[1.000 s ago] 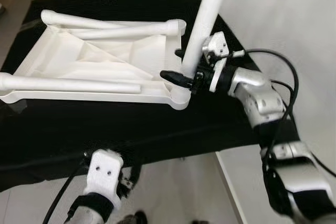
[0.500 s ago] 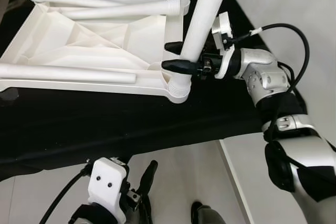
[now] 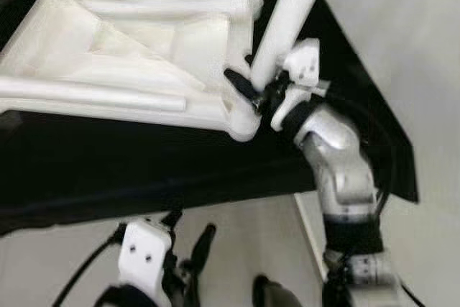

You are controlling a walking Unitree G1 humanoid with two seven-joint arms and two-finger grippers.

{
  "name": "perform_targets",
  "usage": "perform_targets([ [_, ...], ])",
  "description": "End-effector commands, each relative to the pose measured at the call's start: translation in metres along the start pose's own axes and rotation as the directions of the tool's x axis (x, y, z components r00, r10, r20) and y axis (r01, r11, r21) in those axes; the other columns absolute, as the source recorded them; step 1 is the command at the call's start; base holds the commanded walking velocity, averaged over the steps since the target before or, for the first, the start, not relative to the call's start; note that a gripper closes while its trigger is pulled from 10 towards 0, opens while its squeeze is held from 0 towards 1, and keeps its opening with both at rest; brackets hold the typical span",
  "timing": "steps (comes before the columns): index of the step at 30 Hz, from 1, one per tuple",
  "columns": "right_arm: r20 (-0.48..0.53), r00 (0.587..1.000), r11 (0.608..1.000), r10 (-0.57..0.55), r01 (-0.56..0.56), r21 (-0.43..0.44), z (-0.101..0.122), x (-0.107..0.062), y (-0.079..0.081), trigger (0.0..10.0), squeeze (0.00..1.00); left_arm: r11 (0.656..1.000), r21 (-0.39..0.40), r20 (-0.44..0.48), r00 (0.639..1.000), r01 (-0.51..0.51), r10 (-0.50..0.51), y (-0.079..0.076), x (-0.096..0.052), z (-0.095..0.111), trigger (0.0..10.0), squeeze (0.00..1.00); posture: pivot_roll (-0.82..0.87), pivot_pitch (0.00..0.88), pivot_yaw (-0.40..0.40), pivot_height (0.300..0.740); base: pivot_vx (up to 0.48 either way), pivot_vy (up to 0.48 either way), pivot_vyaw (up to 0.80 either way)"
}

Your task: Building children table

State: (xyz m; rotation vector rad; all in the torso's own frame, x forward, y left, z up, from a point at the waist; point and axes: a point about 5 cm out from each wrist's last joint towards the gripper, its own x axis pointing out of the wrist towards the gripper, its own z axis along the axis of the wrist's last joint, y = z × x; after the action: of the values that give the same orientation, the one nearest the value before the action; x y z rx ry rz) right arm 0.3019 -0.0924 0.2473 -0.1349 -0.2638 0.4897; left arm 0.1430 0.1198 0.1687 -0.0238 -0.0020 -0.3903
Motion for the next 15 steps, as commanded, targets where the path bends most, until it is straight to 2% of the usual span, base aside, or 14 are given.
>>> perform_targets([
  [1,-0.375,0.927,0.998,-0.009,-0.014,-0.057,-0.072,-0.011,0.011,0.0,0.00,1.000,-0.007,-0.007,1.000,0.010,-0.010,0.000,0.003,-0.002,10.0,0.00,0.00,0.378,-0.012,0.740,0.000,0.000,0.00],
  [2,-0.337,0.941,0.998,0.021,-0.040,-0.048,-0.068,0.006,0.022,0.0,0.00,1.000,-0.006,-0.006,1.000,0.010,-0.010,0.001,0.005,-0.003,10.0,0.00,-0.01,0.367,-0.014,0.740,0.000,0.000,0.00],
  [3,-0.337,0.941,0.998,0.021,-0.040,-0.048,-0.068,0.006,0.022,0.0,0.00,1.000,-0.006,-0.006,1.000,0.010,-0.010,0.001,0.005,-0.003,10.0,0.00,-0.01,0.367,-0.014,0.740,0.000,0.000,0.00],
  [5,-0.275,0.961,0.999,0.025,-0.033,-0.025,-0.058,0.034,0.027,0.0,0.00,1.000,-0.006,0.003,1.000,0.008,-0.008,0.002,0.010,-0.004,10.0,0.00,-0.02,0.349,-0.020,0.740,0.000,0.000,0.00],
  [9,-0.249,0.968,1.000,0.017,-0.018,-0.002,-0.049,0.046,0.032,0.0,0.00,1.000,-0.012,0.017,1.000,-0.002,0.002,0.004,0.014,-0.004,10.0,0.00,-0.03,0.344,-0.024,0.740,0.000,0.000,0.00],
  [10,-0.209,0.976,0.998,0.061,-0.059,0.013,-0.039,0.052,0.035,3.5,0.00,1.000,-0.011,0.023,1.000,-0.006,0.006,0.005,0.016,-0.004,10.0,0.00,-0.03,0.339,-0.025,0.740,0.000,0.000,0.00],
  [11,-0.209,0.976,0.998,0.061,-0.059,0.013,-0.039,0.052,0.035,3.5,0.00,1.000,-0.011,0.023,1.000,-0.006,0.006,0.005,0.016,-0.004,10.0,0.00,-0.03,0.339,-0.025,0.740,0.000,0.000,0.00],
  [12,-0.179,0.978,0.994,0.107,-0.098,0.054,-0.029,0.053,0.040,10.0,0.00,1.000,-0.009,0.027,1.000,-0.008,0.009,0.006,0.017,-0.004,10.0,0.00,-0.03,0.339,-0.026,0.740,0.000,0.000,0.00],
  [14,-0.065,0.966,0.962,0.249,-0.239,0.131,-0.010,0.057,0.039,10.0,0.00,1.000,-0.005,0.032,0.999,-0.008,0.008,0.007,0.020,-0.003,10.0,0.00,-0.03,0.333,-0.029,0.740,0.000,0.000,0.00],
  [15,-0.021,0.954,0.940,0.300,-0.291,0.180,-0.003,0.057,0.033,10.0,1.00,1.000,-0.003,0.033,0.999,-0.007,0.007,0.007,0.021,-0.003,10.0,0.00,-0.03,0.332,-0.030,0.740,0.000,0.000,0.00],
])
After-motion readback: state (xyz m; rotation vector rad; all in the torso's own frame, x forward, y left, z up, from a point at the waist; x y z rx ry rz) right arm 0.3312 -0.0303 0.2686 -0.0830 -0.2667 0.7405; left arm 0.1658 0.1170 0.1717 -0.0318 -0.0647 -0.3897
